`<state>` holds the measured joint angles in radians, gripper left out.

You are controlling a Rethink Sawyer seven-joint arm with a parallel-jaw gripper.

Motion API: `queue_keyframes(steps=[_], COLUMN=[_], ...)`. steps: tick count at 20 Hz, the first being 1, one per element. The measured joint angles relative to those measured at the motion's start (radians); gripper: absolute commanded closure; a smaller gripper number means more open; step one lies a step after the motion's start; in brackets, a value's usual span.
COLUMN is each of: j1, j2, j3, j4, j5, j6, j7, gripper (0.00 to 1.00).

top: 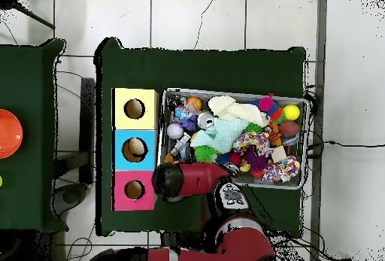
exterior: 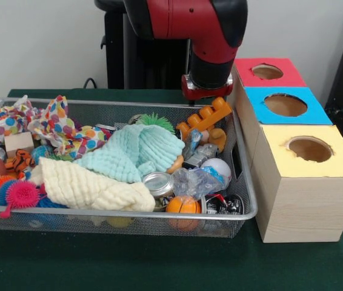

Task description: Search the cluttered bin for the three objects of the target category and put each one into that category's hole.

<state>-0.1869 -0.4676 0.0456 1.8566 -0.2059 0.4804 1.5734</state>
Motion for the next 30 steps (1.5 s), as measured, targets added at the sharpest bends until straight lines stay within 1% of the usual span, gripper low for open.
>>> queue_keyframes(steps=[7,8,10,13,16,19,23,26,28,30], j1=[0.055,0.068,0.073,0.082,0.092,0.101,0.125,0.141,0.147,0.146], j2=[0.003,0.003,0.003,0.006,0.017,0.021,0.021,0.004,-0.023,-0.043], j3=[-0.033,-0.054,-0.065,-0.087,-0.106,-0.118,-0.134,-0.141,-0.149,-0.152], j4=[0.075,0.111,0.134,0.206,0.268,0.303,0.397,0.47,0.531,0.566], j5=[0.0,0.001,0.001,0.001,0.002,0.002,0.002,0.002,0.0,-0.003], j6=[-0.213,-0.303,-0.354,-0.484,-0.564,-0.587,-0.613,-0.614,-0.614,-0.614], j7=[0.001,0.003,0.003,0.003,0.003,0.003,0.003,0.003,0.003,0.003], gripper=[0.0,0.0,0.0,0.0,0.0,0.0,0.0,0.0,0.0,0.0])
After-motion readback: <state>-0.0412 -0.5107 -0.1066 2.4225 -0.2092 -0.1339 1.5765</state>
